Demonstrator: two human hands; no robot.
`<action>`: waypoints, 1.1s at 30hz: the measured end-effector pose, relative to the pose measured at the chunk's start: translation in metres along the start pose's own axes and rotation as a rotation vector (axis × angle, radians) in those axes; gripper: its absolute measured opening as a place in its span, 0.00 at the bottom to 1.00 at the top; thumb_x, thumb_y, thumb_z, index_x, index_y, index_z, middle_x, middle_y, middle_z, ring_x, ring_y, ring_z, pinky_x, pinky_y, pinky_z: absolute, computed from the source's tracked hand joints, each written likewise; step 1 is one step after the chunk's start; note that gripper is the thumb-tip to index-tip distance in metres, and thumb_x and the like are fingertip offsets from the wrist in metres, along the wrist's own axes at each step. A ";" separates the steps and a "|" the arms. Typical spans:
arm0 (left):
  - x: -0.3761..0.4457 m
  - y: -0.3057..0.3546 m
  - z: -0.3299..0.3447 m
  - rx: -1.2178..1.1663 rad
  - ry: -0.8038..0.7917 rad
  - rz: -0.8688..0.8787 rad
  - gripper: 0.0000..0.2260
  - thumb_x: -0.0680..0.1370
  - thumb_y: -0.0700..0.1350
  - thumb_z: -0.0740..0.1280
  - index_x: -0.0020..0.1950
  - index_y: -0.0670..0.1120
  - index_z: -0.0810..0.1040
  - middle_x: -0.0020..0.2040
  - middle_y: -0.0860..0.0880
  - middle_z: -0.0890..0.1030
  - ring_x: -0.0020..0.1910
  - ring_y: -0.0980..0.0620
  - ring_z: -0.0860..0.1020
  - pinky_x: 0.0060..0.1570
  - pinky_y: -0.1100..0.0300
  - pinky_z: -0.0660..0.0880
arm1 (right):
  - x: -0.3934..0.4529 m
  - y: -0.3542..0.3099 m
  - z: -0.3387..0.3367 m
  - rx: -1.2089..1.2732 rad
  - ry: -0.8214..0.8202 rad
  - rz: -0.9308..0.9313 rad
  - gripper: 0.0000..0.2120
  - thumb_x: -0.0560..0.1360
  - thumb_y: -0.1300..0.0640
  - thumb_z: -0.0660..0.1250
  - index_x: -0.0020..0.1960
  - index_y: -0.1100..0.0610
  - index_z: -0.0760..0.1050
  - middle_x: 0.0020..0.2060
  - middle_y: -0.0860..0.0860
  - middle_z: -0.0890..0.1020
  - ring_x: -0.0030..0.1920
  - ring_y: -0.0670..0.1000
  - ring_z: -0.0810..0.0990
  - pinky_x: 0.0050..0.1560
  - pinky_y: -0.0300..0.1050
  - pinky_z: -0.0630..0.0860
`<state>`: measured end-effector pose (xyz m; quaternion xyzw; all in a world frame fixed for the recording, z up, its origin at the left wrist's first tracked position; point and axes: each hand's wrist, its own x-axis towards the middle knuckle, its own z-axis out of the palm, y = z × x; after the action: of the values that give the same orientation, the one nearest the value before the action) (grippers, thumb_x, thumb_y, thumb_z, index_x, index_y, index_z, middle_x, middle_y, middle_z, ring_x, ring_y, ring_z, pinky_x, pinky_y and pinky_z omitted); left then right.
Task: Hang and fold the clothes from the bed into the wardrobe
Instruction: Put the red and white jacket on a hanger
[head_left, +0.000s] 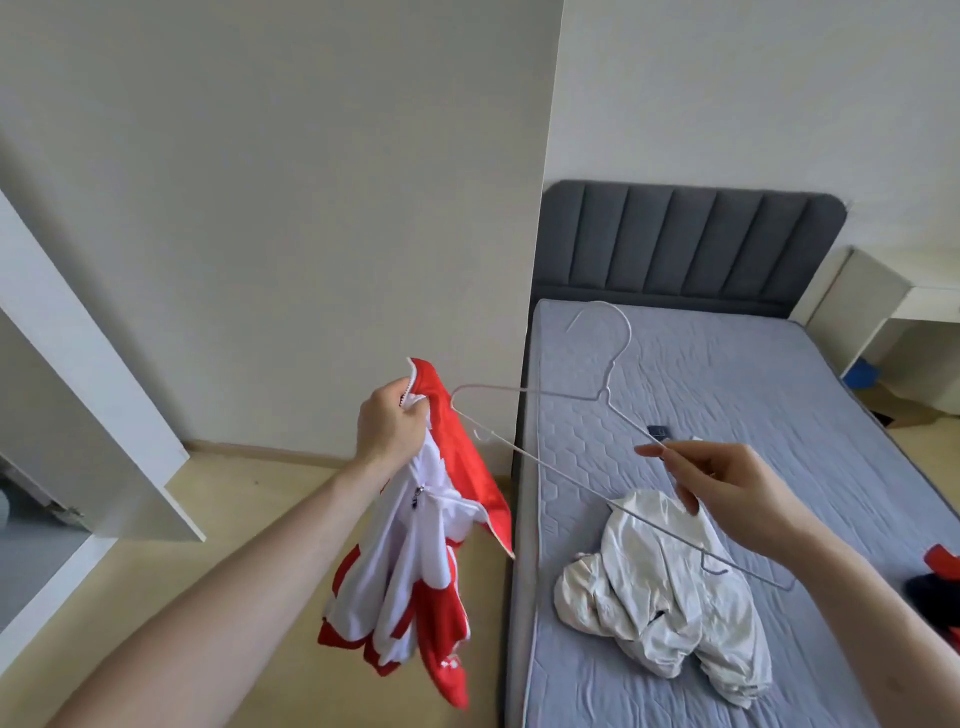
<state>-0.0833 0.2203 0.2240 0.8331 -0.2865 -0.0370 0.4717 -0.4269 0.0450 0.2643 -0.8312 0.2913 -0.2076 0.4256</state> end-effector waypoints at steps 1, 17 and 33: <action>0.003 -0.003 -0.004 0.010 0.006 -0.006 0.07 0.73 0.39 0.63 0.35 0.41 0.70 0.31 0.48 0.81 0.33 0.43 0.76 0.37 0.51 0.73 | -0.001 -0.003 0.000 0.000 -0.013 -0.009 0.13 0.85 0.50 0.62 0.55 0.36 0.85 0.26 0.51 0.74 0.29 0.52 0.65 0.33 0.45 0.63; -0.006 0.064 -0.038 -0.170 -0.242 0.284 0.09 0.76 0.39 0.67 0.37 0.39 0.73 0.30 0.44 0.71 0.32 0.54 0.68 0.33 0.55 0.65 | 0.024 -0.024 0.064 -0.064 -0.101 -0.103 0.15 0.84 0.54 0.65 0.41 0.48 0.84 0.25 0.46 0.64 0.27 0.46 0.61 0.29 0.41 0.59; 0.000 0.079 -0.047 0.557 -0.405 0.827 0.14 0.77 0.52 0.65 0.61 0.53 0.81 0.61 0.54 0.72 0.62 0.51 0.69 0.71 0.49 0.61 | 0.004 0.000 0.106 0.327 0.150 -0.101 0.24 0.77 0.41 0.64 0.33 0.60 0.71 0.26 0.46 0.65 0.30 0.48 0.63 0.30 0.42 0.59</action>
<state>-0.1029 0.2257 0.3142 0.7204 -0.6750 0.0695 0.1434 -0.3613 0.1045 0.2062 -0.7468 0.2424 -0.3347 0.5210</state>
